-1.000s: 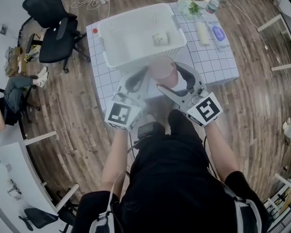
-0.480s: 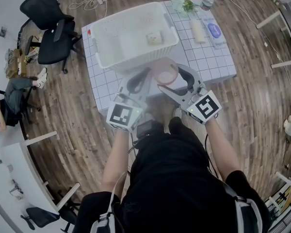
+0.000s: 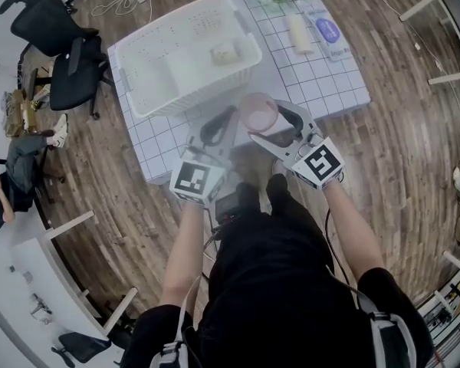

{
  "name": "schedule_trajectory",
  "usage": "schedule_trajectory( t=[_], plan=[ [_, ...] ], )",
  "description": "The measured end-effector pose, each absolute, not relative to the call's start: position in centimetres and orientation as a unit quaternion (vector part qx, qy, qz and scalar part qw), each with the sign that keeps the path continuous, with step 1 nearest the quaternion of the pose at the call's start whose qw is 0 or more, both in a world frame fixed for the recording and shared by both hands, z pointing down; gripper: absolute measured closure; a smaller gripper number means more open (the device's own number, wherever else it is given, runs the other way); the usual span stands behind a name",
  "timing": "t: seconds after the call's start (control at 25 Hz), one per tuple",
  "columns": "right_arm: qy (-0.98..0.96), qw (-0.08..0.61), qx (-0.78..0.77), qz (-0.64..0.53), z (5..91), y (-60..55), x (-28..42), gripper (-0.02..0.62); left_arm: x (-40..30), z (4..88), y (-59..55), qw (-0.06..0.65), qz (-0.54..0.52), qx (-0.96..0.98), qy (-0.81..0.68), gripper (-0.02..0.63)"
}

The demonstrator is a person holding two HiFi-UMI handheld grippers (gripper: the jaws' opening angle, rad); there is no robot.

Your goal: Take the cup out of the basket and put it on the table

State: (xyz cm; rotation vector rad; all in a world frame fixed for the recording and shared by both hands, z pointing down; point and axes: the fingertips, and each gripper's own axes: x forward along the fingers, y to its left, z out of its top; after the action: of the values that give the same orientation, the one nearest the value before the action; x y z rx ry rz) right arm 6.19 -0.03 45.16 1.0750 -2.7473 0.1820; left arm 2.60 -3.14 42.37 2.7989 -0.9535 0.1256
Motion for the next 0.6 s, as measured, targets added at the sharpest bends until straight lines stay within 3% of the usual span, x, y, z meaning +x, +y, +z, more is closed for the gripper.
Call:
schedule_trajectory(
  t=[0.6],
  plan=[
    [-0.915, 0.166, 0.358, 0.089, 55.5, -1.7, 9.4, 0.273, 6.0, 52.5, -4.3, 0.112, 0.074, 0.945, -0.297, 0.595]
  ],
)
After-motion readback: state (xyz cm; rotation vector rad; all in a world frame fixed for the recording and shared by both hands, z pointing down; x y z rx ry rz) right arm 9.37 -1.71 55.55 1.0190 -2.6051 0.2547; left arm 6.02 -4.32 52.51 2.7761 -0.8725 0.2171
